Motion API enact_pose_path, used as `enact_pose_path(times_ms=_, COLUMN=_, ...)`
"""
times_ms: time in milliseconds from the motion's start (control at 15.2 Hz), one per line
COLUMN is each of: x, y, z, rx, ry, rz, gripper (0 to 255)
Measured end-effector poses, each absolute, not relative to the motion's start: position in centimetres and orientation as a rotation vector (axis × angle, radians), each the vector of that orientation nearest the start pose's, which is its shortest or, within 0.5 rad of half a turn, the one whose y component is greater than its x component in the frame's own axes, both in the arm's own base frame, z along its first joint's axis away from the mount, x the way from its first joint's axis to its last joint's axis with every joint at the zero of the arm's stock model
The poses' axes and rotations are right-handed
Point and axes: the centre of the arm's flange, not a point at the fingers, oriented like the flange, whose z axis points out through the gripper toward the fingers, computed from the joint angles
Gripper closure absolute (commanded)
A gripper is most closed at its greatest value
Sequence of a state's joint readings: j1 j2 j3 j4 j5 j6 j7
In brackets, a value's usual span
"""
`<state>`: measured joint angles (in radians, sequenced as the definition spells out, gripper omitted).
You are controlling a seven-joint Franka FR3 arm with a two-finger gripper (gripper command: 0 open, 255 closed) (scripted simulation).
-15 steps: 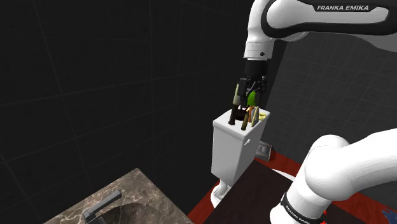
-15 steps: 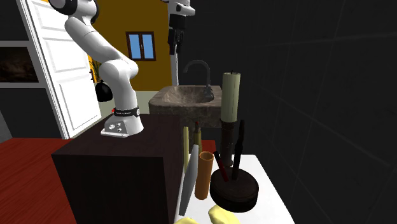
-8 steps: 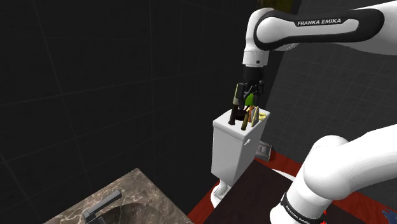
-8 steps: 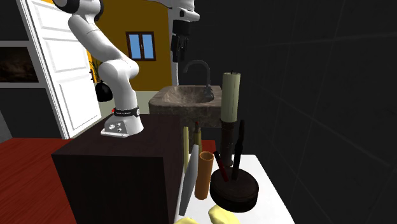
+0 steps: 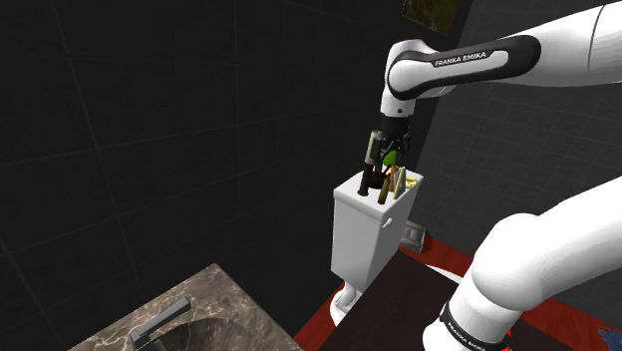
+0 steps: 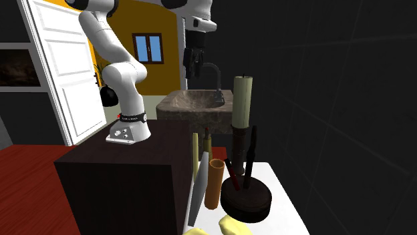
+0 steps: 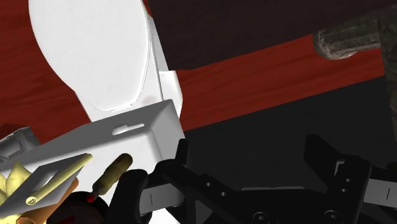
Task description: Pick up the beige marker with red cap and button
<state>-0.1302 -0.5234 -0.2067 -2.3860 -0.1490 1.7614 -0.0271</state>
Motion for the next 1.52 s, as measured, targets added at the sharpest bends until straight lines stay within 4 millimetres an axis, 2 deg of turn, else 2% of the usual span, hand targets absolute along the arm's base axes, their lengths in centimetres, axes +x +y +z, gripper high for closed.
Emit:
enact_pose_path(times_ms=396, x=37.7, y=-20.8, z=46.3, rx=-3.162, ry=0.450, rz=0.149, gripper=0)
enact_pose_path(times_ms=1188, x=41.2, y=-34.3, z=41.0, rx=-3.208, ry=0.593, rz=0.087, gripper=0)
enact_pose_path(times_ms=1320, x=41.4, y=-35.1, z=40.0, rx=-3.211, ry=0.601, rz=0.083, gripper=0)
enact_pose_path(times_ms=1518, x=41.4, y=-35.2, z=38.6, rx=-3.212, ry=0.603, rz=0.082, gripper=0)
